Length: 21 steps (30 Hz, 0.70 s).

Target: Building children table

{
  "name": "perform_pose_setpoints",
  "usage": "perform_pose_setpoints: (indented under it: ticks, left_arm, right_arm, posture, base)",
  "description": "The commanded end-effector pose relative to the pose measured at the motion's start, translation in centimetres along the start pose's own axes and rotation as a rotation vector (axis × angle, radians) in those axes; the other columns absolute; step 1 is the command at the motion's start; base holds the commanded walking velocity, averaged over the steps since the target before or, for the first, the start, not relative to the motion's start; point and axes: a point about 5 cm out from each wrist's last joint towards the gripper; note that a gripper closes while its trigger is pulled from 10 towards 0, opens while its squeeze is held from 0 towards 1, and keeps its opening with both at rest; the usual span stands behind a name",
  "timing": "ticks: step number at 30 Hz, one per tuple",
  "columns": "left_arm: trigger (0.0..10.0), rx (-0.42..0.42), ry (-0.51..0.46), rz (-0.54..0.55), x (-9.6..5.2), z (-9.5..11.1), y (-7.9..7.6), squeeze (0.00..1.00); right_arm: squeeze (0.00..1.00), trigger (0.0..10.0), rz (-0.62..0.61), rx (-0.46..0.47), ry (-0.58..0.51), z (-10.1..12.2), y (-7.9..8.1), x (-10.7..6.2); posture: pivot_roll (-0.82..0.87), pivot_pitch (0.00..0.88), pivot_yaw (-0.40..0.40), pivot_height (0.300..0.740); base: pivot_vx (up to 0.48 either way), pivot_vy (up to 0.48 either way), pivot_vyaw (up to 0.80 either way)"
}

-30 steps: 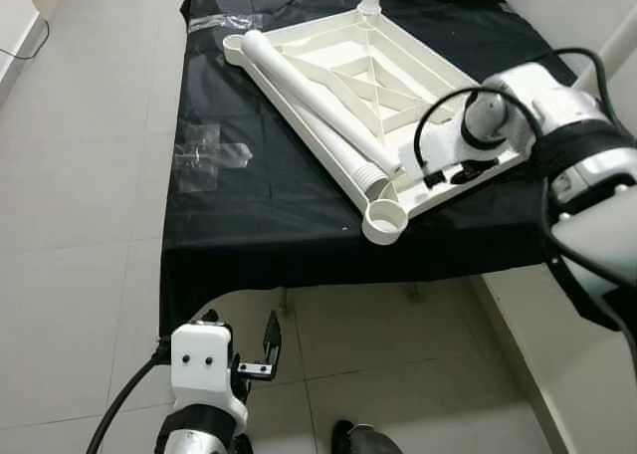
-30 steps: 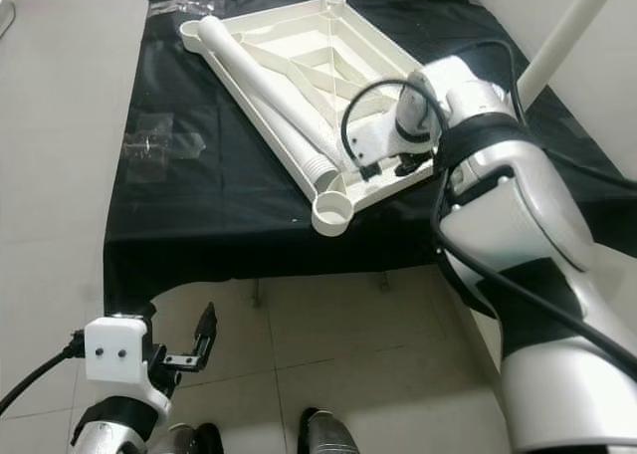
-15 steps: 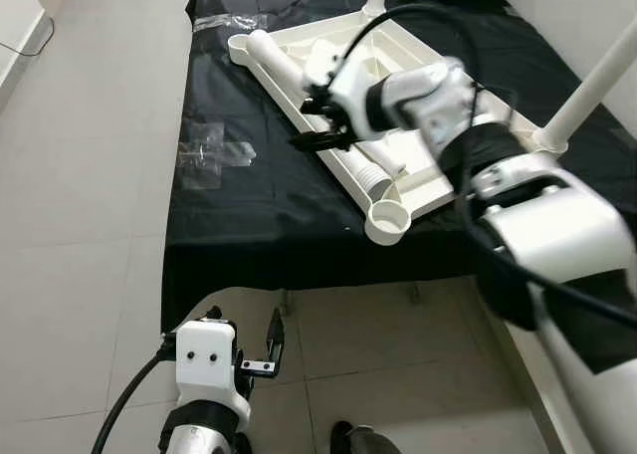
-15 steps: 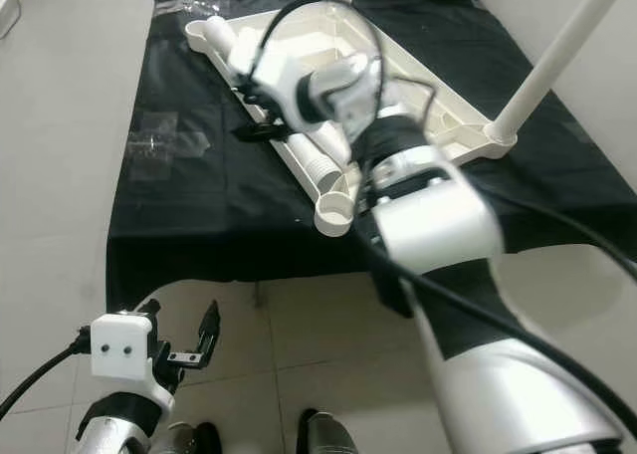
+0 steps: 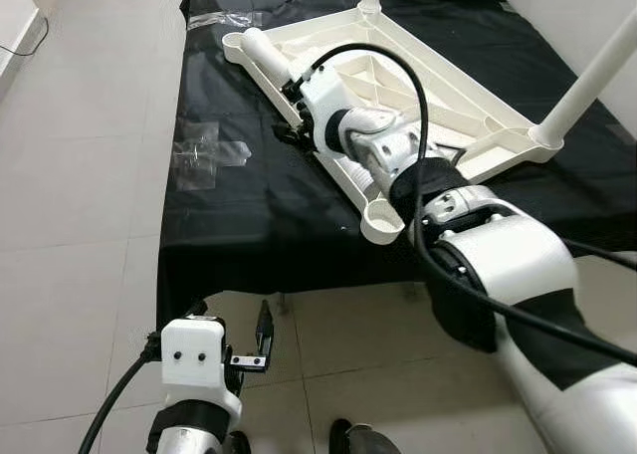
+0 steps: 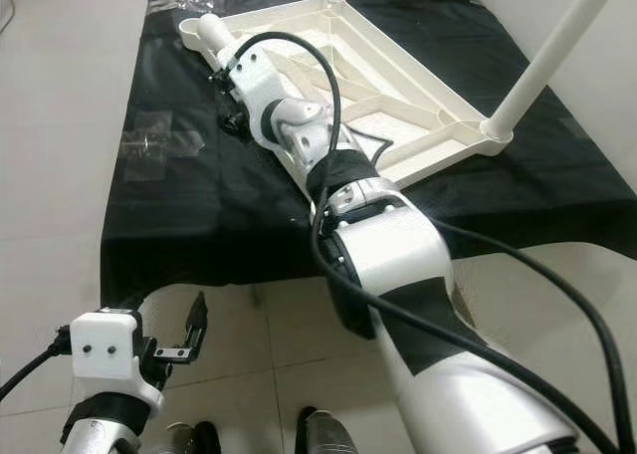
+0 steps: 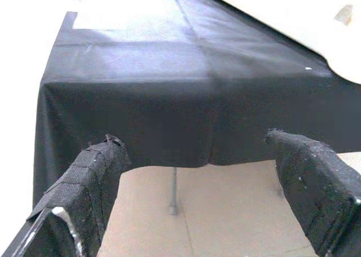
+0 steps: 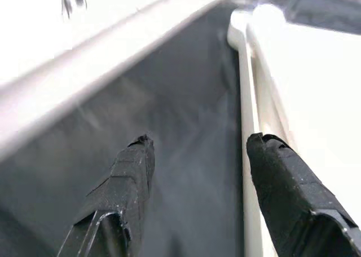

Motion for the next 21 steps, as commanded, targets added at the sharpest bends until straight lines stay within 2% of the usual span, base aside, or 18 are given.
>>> perform_pose_setpoints:
  ticks: [1, 2, 5, 7, 10, 11, 12, 13, 15, 16, 18, 19, 20, 21]
  left_arm:
    - [10.0, -0.081, 0.028, -0.052, -0.7, -0.4, -2.6, 0.00]
    - [10.0, -0.072, 0.011, -0.034, -0.6, -0.2, -2.4, 0.00]
    - [10.0, -0.072, -0.003, -0.019, -0.4, 0.1, -2.2, 0.00]
    - [10.0, -0.048, -0.045, 0.003, 0.3, 0.8, -1.8, 0.00]
    - [10.0, -0.044, -0.056, 0.008, 0.5, 1.0, -1.7, 0.00]
    - [10.0, -0.032, -0.077, 0.016, 0.9, 1.4, -1.5, 0.00]
    - [10.0, -0.032, -0.077, 0.016, 0.9, 1.4, -1.5, 0.00]
    - [10.0, -0.006, -0.107, 0.042, 1.5, 1.9, -1.1, 0.00]
    - [10.0, -0.006, -0.107, 0.042, 1.5, 1.9, -1.1, 0.00]
    - [10.0, 0.008, -0.133, 0.063, 1.9, 2.3, -0.6, 0.00]
    - [10.0, 0.008, -0.133, 0.063, 1.9, 2.3, -0.6, 0.00]
    - [10.0, 0.034, -0.153, 0.085, 2.3, 2.7, -0.1, 0.00]
    - [10.0, 0.034, -0.153, 0.085, 2.3, 2.7, -0.1, 0.00]
    - [10.0, 0.062, -0.162, 0.098, 2.6, 3.0, 0.4, 0.00]
  right_arm:
    - [0.00, 10.0, -0.008, 0.130, -0.162, 1.7, 0.1, 0.1]
    - [0.00, 10.0, -0.011, 0.161, -0.230, 2.0, 0.0, 0.0]
    - [0.00, 10.0, -0.015, 0.176, -0.269, 2.0, 0.0, -0.1]
    - [0.00, 10.0, -0.082, 0.173, -0.356, 1.1, -0.5, -0.7]
    - [0.00, 10.0, -0.119, 0.165, -0.380, 0.8, -0.8, -1.0]
    - [0.00, 10.0, -0.142, 0.148, -0.403, -0.1, -0.9, -1.5]
    - [0.00, 10.0, -0.142, 0.148, -0.403, -0.1, -0.9, -1.5]
    - [0.00, 10.0, -0.166, 0.147, -0.412, -1.5, -0.9, -2.2]
    - [0.00, 10.0, -0.166, 0.147, -0.412, -1.5, -0.9, -2.2]
    - [0.00, 10.0, -0.179, 0.117, -0.422, -2.9, -0.7, -3.2]
    - [0.00, 10.0, -0.179, 0.117, -0.422, -2.9, -0.7, -3.2]
    - [0.00, 10.0, -0.194, 0.110, -0.415, -4.1, -0.4, -3.9]
    - [0.00, 10.0, -0.194, 0.110, -0.415, -4.1, -0.4, -3.9]
    - [0.00, 10.0, -0.199, 0.106, -0.406, -5.0, -0.2, -4.4]
  posture:
    - [-0.01, 0.234, -0.103, 0.740]
    - [-0.01, 0.221, -0.093, 0.740]
    - [-0.01, 0.221, -0.093, 0.740]
    - [-0.02, 0.195, -0.070, 0.740]
    - [-0.02, 0.195, -0.070, 0.740]
    - [-0.04, 0.169, -0.057, 0.740]
    - [-0.04, 0.169, -0.057, 0.740]
    - [-0.08, 0.136, -0.052, 0.740]
    - [-0.08, 0.136, -0.052, 0.740]
    - [-0.09, 0.126, -0.039, 0.740]
    - [-0.09, 0.126, -0.039, 0.740]
    - [-0.09, 0.116, -0.024, 0.740]
    - [-0.09, 0.116, -0.024, 0.740]
    - [-0.09, 0.105, -0.017, 0.740]
  base:
    - [0.000, 0.000, 0.00]
    - [0.000, 0.000, 0.00]
    - [0.000, 0.000, 0.00]
    - [0.000, 0.000, 0.00]
    - [0.000, 0.000, 0.00]
    - [0.000, 0.000, 0.00]
    - [0.000, 0.000, 0.00]
    - [0.000, 0.000, 0.00]
    - [0.000, 0.000, 0.00]
    - [0.000, 0.000, 0.00]
    - [0.000, 0.000, 0.00]
    - [0.000, 0.000, 0.00]
    - [0.000, 0.000, 0.00]
    - [0.000, 0.000, 0.80]
Point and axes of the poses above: a point about 5 cm out from each wrist's last joint towards the gripper, its own x axis pointing out of the wrist towards the gripper, its own z axis along the axis of the wrist's last joint, y = z × x, and after that the axes turned 15 degrees about -x, right-handed
